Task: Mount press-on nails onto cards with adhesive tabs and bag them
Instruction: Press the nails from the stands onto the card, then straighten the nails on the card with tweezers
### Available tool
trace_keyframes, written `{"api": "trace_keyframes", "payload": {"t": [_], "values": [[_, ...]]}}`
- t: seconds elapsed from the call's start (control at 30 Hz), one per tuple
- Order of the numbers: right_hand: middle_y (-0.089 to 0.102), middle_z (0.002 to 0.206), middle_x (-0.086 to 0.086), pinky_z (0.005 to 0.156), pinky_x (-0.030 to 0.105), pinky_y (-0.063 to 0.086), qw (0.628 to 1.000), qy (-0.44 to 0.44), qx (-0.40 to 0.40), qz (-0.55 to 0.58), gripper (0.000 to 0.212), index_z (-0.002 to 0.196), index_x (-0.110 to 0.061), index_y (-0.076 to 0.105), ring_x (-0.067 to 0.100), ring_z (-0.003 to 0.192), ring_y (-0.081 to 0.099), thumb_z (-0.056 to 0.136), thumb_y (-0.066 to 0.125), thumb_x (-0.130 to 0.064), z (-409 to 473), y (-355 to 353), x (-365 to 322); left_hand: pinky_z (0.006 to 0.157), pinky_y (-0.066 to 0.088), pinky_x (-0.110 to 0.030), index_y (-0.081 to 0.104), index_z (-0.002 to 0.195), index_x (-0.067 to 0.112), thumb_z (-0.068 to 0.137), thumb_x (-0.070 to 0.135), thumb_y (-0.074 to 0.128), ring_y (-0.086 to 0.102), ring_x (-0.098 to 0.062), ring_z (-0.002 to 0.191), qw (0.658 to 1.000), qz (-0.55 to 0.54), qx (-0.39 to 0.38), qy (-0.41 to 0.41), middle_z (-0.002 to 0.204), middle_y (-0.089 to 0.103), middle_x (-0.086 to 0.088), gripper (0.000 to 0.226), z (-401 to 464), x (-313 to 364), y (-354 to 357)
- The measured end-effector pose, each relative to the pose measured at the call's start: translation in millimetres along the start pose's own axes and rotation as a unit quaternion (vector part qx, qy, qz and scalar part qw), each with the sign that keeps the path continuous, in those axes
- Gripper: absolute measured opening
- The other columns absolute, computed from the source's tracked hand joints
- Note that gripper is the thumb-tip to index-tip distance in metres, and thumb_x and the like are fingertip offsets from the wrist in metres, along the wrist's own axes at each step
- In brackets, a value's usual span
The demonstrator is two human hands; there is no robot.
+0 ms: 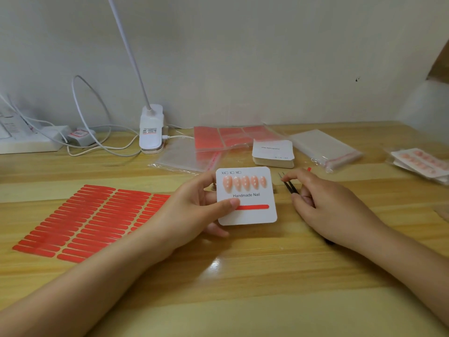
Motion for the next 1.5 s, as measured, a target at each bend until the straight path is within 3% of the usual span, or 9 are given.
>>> {"api": "trace_keyframes", "payload": {"t": [0.2,0.4,0.53,0.7,0.87,1.07,1.2,1.37,1.5], "values": [[0.042,0.048,-0.008,0.045,0.011,0.031,0.948,0.005,0.15,0.281,0.031,0.095,-0.032,0.066,0.004,0.046,0.039,0.094,0.042,-0.012,-5,-21,4,0.056,0.056,-0.022,0.054,0.114,0.027,0.075,0.019,0.062,0.069,-0.013,0.089,1.0,-0.021,-0.01,0.006,0.095,0.074,-0.001,0.041,0,-1,2],[0.072,0.081,-0.009,0.074,0.015,0.051,0.84,0.024,0.22,0.495,0.035,0.093,-0.025,0.061,0.005,0.079,0.066,0.091,0.041,0.004,-10,-28,6,0.054,0.055,-0.02,0.057,0.111,0.023,0.085,0.01,0.058,0.07,-0.012,0.086,1.0,-0.023,-0.007,0.002,0.095,0.074,0.0,0.029,0,-2,0],[0.073,0.08,-0.008,0.075,0.014,0.051,0.836,0.028,0.243,0.491,0.021,0.091,-0.025,0.053,0.007,0.083,0.069,0.077,0.068,-0.021,-14,-27,7,0.053,0.056,-0.021,0.058,0.112,0.023,0.083,0.013,0.059,0.07,-0.014,0.085,1.0,-0.029,-0.009,0.001,0.095,0.073,-0.002,0.03,-1,-2,1],[0.071,0.074,-0.001,0.057,0.019,0.05,0.863,-0.011,0.222,0.453,0.015,0.085,-0.026,0.037,0.016,0.061,0.065,0.086,0.045,-0.039,-17,-26,-10,0.053,0.055,-0.02,0.058,0.113,0.025,0.086,0.011,0.058,0.07,-0.015,0.087,1.0,-0.019,-0.013,0.008,0.099,0.073,-0.003,0.03,-1,-1,2],[0.071,0.08,-0.009,0.053,0.018,0.051,0.891,-0.025,0.173,0.419,0.016,0.098,-0.036,0.052,0.008,0.062,0.066,0.092,0.038,-0.039,-18,-19,-24,0.053,0.056,-0.02,0.058,0.109,0.029,0.086,0.009,0.059,0.07,-0.014,0.083,1.0,0.01,-0.014,0.02,0.097,0.073,0.0,0.03,-3,0,6],[0.066,0.064,-0.001,0.055,0.013,0.049,0.912,-0.038,0.089,0.398,0.026,0.083,-0.027,0.06,0.005,0.059,0.063,0.063,0.063,-0.044,-13,-9,-36,0.051,0.055,-0.021,0.057,0.112,0.026,0.086,0.007,0.059,0.069,-0.008,0.072,0.999,0.031,-0.013,0.005,0.092,0.074,-0.003,0.032,-3,0,7],[0.06,0.054,0.007,0.046,0.008,0.043,0.909,-0.05,0.049,0.41,0.015,0.078,-0.02,0.066,-0.001,0.048,0.058,0.069,0.064,-0.032,-11,-5,-38,0.057,0.056,-0.025,0.069,0.102,0.03,0.083,0.035,0.065,0.07,-0.014,0.078,0.997,0.063,-0.043,-0.003,0.09,0.074,0.001,0.02,-6,5,14],[0.065,0.057,0.005,0.042,0.017,0.045,0.917,-0.077,0.005,0.392,0.017,0.075,-0.017,0.068,0.015,0.044,0.059,0.073,0.066,-0.034,-10,2,-40,0.069,0.054,-0.054,0.073,0.089,0.025,0.064,0.05,0.065,0.071,-0.027,0.078,0.996,0.084,-0.023,-0.019,0.083,0.074,-0.004,0.036,-6,6,18],[0.058,0.049,-0.01,0.042,0.014,0.041,0.922,-0.09,-0.005,0.377,0.018,0.077,-0.013,0.067,0.008,0.041,0.054,0.075,0.065,-0.031,-10,4,-41,0.076,0.054,-0.052,0.074,0.093,0.013,0.07,0.041,0.066,0.071,-0.026,0.083,0.996,0.089,-0.024,-0.022,0.086,0.074,-0.006,0.037,-6,3,16]]}}
Point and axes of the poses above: each hand's wrist, its own z-axis towards the middle knuckle, its own y-axis out of the palm, x = y × z, the point moved 8 cm from there along z, towards the middle knuckle
